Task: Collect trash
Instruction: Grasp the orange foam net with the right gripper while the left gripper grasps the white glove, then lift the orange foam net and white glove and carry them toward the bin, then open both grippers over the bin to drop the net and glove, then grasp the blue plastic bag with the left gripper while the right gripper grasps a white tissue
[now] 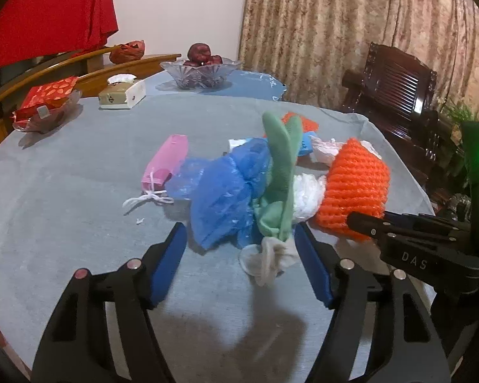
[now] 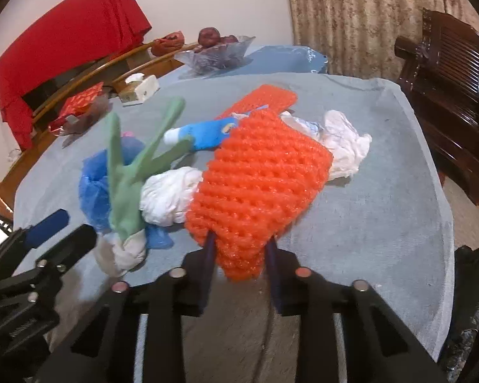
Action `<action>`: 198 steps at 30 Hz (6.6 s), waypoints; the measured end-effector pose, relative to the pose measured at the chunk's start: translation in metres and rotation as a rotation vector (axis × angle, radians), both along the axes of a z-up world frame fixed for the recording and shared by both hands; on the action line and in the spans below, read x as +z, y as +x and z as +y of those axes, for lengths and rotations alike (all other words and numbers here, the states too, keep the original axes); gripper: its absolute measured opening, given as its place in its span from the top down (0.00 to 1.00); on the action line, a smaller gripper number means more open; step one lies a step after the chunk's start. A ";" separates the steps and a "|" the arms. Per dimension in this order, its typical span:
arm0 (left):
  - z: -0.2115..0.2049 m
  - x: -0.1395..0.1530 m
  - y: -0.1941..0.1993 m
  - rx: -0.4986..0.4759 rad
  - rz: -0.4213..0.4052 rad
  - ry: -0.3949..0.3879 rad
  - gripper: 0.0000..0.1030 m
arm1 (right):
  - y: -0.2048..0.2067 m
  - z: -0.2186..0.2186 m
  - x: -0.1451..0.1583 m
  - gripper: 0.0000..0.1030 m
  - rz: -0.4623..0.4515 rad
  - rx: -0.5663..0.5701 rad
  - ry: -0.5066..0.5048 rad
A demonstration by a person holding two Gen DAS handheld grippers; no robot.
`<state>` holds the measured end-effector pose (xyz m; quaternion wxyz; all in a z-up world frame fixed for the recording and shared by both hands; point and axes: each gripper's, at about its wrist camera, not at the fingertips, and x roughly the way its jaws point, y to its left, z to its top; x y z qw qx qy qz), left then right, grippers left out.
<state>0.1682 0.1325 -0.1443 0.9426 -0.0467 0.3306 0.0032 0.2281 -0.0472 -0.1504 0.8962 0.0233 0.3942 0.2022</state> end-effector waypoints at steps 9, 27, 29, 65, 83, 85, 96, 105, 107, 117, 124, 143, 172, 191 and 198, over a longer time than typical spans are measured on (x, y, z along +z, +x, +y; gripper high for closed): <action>-0.020 -0.008 0.009 -0.038 0.030 -0.010 0.45 | -0.016 -0.023 0.013 0.77 -0.023 -0.016 0.020; -0.019 -0.009 0.030 -0.022 0.101 -0.061 0.79 | -0.032 -0.042 0.019 0.77 -0.039 -0.035 0.020; -0.020 -0.002 0.022 -0.027 0.084 -0.065 0.79 | -0.036 -0.044 0.022 0.77 -0.046 -0.032 0.018; -0.116 0.067 -0.062 -0.264 -0.069 -0.077 0.79 | -0.122 -0.126 0.088 0.77 -0.199 -0.173 0.023; -0.203 0.067 -0.058 -0.480 -0.065 -0.085 0.79 | -0.161 -0.206 0.088 0.77 -0.185 -0.373 -0.023; -0.214 0.067 -0.055 -0.502 -0.065 -0.082 0.79 | -0.166 -0.216 0.087 0.77 -0.181 -0.399 -0.029; -0.268 0.058 -0.050 -0.597 -0.066 -0.072 0.79 | -0.181 -0.261 0.074 0.77 -0.163 -0.520 -0.046; -0.303 0.040 -0.043 -0.674 -0.018 -0.075 0.79 | -0.187 -0.290 0.056 0.77 -0.113 -0.603 -0.059; -0.309 0.036 -0.042 -0.686 -0.011 -0.070 0.79 | -0.189 -0.294 0.051 0.77 -0.100 -0.618 -0.062; -0.314 0.031 -0.038 -0.705 -0.014 -0.090 0.38 | -0.195 -0.310 0.039 0.21 -0.055 -0.681 -0.105; -0.276 0.043 -0.038 -0.610 -0.062 -0.065 0.14 | -0.200 -0.302 0.049 0.06 -0.108 -0.692 -0.068; -0.106 0.075 -0.030 -0.216 -0.138 0.006 0.13 | -0.137 -0.182 0.082 0.06 -0.241 -0.388 -0.028; 0.023 0.012 0.033 0.057 -0.006 0.022 0.21 | -0.028 -0.038 0.047 0.26 -0.192 -0.188 -0.025; 0.043 0.015 0.024 0.040 -0.021 -0.008 0.72 | -0.001 0.024 0.028 0.40 -0.124 -0.060 -0.007; 0.063 0.014 0.018 0.071 -0.020 0.015 0.72 | 0.011 0.050 0.021 0.38 -0.097 -0.035 -0.012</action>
